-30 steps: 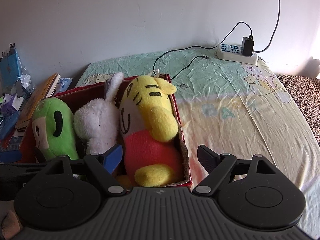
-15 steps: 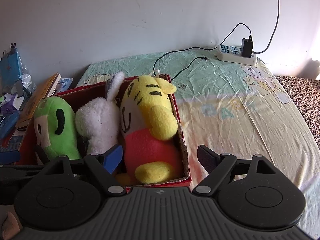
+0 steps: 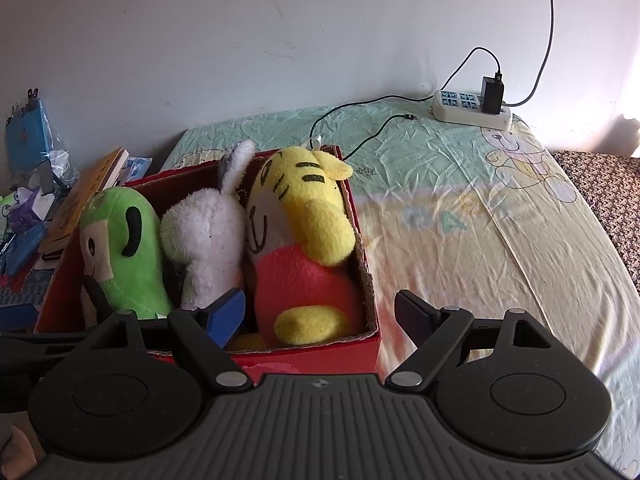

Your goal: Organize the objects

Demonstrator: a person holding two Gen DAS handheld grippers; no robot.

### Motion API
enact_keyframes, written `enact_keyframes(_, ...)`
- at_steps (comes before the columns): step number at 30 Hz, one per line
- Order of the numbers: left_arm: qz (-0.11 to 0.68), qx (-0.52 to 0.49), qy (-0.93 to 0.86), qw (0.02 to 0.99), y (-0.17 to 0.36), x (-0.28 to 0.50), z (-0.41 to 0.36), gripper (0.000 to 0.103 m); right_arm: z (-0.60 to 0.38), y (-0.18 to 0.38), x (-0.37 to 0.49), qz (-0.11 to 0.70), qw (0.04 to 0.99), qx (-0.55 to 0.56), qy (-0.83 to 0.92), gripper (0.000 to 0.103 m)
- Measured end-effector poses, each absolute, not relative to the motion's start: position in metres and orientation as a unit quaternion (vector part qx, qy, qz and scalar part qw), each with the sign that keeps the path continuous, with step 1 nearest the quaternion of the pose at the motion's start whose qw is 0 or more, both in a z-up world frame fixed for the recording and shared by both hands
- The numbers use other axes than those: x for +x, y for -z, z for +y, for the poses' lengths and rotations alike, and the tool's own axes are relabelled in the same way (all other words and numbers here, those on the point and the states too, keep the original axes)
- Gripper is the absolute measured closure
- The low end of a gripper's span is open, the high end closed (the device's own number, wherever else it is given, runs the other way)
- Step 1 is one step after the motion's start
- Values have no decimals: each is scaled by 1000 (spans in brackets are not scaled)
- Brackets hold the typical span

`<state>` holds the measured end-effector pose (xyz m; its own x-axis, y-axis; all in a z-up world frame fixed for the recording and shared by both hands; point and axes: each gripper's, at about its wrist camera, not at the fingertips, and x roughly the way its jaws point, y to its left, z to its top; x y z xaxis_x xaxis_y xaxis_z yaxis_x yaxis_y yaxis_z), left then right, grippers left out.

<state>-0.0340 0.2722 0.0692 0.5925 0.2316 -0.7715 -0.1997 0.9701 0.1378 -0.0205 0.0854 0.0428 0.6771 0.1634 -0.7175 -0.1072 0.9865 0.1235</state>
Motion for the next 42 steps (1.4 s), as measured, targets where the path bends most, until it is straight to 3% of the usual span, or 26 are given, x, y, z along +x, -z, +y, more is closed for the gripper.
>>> enact_keyframes(42, 448, 39, -109, 886, -65, -51, 263, 2, 91, -39, -42, 394, 914, 40, -86, 19)
